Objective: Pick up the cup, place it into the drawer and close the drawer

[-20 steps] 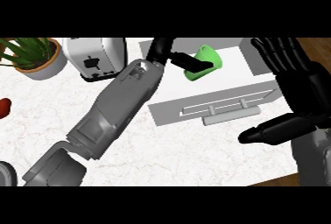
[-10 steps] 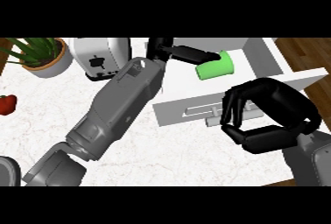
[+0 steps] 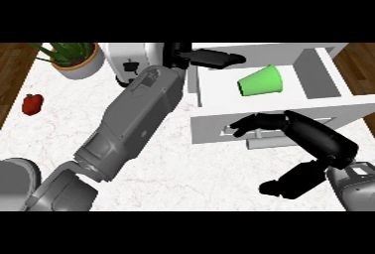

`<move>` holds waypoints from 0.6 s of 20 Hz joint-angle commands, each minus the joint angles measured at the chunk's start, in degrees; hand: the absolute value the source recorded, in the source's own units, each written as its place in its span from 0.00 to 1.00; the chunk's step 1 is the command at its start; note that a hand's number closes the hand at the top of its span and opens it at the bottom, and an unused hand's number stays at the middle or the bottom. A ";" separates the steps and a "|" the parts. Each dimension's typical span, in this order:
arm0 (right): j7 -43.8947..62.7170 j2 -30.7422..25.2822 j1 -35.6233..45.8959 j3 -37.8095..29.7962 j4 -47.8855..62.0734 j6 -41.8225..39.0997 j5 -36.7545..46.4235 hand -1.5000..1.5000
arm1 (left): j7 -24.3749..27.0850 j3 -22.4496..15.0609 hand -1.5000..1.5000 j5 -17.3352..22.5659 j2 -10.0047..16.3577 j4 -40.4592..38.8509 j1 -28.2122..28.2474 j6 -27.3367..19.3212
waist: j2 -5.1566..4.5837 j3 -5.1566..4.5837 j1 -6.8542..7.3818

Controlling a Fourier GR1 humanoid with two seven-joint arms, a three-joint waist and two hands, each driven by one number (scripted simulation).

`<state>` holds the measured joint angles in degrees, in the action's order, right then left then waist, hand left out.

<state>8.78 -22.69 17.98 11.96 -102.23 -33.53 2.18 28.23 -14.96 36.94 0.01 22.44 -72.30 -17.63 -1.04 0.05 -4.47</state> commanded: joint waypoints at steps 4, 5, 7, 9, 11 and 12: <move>-6.36 3.24 -2.60 7.70 12.20 9.36 19.55 0.00 | 4.16 1.84 0.00 0.94 0.00 0.88 3.92 3.52 | 0.43 0.00 4.34; -7.55 3.36 0.51 7.16 17.58 9.53 20.29 0.00 | 4.62 1.59 0.00 0.59 0.00 1.54 5.92 4.42 | 0.43 0.00 5.64; -10.69 4.73 -1.18 10.28 21.38 11.58 23.59 0.00 | 3.81 2.57 0.00 1.19 1.34 3.26 7.37 5.53 | 0.74 0.00 5.70; -13.83 4.09 3.82 10.37 31.17 11.80 26.26 0.00 | 4.87 2.41 0.00 1.03 0.66 4.64 7.64 5.25 | 0.45 0.03 7.05; -16.88 5.74 7.34 9.14 40.11 14.26 27.40 1.00 | 3.90 2.28 0.00 0.93 1.48 6.26 8.81 4.98 | 0.44 0.07 8.03; -17.00 6.31 8.56 8.98 43.28 15.50 28.44 1.00 | 3.41 1.78 0.00 0.58 3.10 7.28 10.17 6.25 | 0.52 0.07 8.63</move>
<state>-4.31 -18.08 21.95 20.63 -71.79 -21.48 26.31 31.81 -12.87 37.83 1.72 27.10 -64.78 -12.48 -0.55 0.09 2.38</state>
